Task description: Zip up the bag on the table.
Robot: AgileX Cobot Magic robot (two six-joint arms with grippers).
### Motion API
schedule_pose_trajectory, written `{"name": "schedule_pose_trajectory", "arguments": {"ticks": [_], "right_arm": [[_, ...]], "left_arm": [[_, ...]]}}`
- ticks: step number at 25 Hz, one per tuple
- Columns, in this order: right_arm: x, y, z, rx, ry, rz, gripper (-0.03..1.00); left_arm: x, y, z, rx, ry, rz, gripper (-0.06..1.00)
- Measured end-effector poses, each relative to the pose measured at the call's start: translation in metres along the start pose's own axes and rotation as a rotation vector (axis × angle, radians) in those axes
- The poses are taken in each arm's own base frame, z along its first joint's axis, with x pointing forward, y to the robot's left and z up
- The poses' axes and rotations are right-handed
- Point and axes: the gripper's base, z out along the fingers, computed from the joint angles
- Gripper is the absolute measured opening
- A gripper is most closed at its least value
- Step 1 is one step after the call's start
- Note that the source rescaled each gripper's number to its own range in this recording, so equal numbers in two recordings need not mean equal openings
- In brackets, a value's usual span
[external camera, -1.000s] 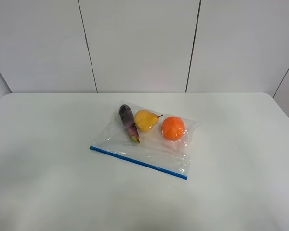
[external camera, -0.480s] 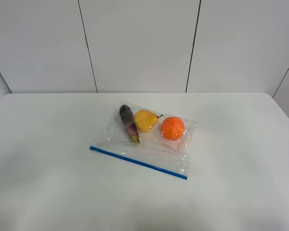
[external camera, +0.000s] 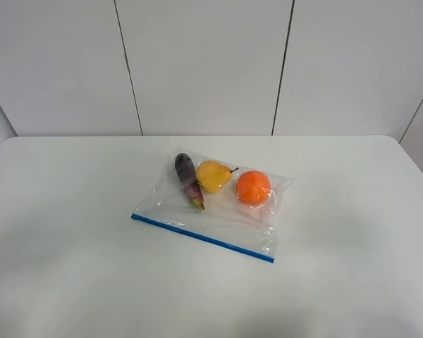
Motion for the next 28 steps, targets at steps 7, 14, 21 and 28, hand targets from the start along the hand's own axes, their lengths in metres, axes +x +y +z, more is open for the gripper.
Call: {"name": "schedule_pose_trajectory", "arguments": {"ticks": [7,14,21,28], "right_arm": [[0.017,0.0,-0.009,0.004,-0.185,-0.004,1.0],[0.038,0.002,-0.034,0.006,-0.393,-0.012,1.0],[0.043,0.001,-0.038,0.015,-0.431,-0.006,1.0],[0.045,-0.001,-0.036,0.045,-0.404,-0.012,1.0]], "left_arm": [[0.0,0.0,0.0,0.0,0.0,0.0,1.0],[0.0,0.0,0.0,0.0,0.0,0.0,1.0],[0.0,0.0,0.0,0.0,0.0,0.0,1.0],[0.0,0.0,0.0,0.0,0.0,0.0,1.0]]}}
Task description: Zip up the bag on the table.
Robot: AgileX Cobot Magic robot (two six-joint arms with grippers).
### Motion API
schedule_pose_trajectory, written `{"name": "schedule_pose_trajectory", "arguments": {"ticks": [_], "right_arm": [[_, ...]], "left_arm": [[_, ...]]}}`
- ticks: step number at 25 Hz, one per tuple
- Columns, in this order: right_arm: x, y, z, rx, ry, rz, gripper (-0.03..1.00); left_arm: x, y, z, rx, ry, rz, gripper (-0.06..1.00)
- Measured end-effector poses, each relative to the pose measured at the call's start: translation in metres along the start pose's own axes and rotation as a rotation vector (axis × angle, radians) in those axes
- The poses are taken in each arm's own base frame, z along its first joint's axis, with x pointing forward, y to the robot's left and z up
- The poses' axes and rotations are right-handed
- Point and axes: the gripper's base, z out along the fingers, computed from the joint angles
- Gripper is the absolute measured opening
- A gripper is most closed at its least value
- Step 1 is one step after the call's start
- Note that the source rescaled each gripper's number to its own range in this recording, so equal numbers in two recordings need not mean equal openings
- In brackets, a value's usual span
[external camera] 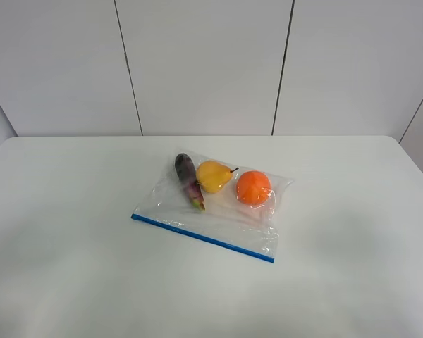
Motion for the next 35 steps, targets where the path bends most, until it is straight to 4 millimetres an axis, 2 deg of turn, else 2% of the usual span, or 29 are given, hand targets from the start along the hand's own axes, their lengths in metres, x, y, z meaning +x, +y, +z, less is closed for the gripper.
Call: {"name": "schedule_pose_trajectory", "arguments": {"ticks": [5,35], "right_arm": [[0.015,-0.001,0.016,0.005,0.074,0.005,1.0],[0.015,0.0,0.017,0.003,0.072,0.017,1.0]], "left_arm": [[0.0,0.0,0.0,0.0,0.0,0.0,1.0],[0.0,0.0,0.0,0.0,0.0,0.0,1.0]]}}
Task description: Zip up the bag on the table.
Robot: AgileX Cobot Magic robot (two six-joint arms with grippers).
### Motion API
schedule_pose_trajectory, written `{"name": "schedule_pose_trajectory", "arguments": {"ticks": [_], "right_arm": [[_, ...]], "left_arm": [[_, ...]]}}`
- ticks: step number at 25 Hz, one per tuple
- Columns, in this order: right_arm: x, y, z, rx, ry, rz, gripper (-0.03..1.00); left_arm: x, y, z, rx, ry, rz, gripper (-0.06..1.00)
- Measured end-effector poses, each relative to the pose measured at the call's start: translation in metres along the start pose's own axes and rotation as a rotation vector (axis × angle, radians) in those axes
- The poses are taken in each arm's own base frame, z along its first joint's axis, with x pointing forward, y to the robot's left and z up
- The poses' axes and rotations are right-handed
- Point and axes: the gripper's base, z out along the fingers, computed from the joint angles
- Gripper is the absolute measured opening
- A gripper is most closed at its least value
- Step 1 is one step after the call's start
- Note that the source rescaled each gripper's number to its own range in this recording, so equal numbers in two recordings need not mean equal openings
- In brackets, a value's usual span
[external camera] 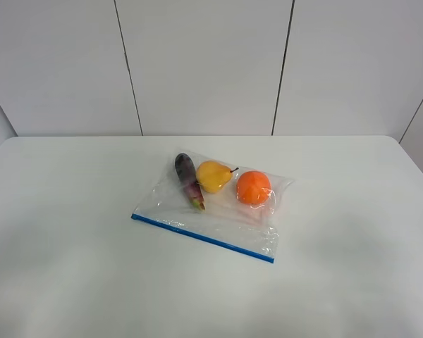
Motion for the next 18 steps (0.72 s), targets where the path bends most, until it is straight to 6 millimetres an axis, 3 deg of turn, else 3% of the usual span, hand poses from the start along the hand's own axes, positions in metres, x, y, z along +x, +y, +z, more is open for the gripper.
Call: {"name": "schedule_pose_trajectory", "arguments": {"ticks": [18], "right_arm": [[0.0001,0.0,0.0,0.0,0.001,0.0,1.0]], "left_arm": [[0.0,0.0,0.0,0.0,0.0,0.0,1.0]]}}
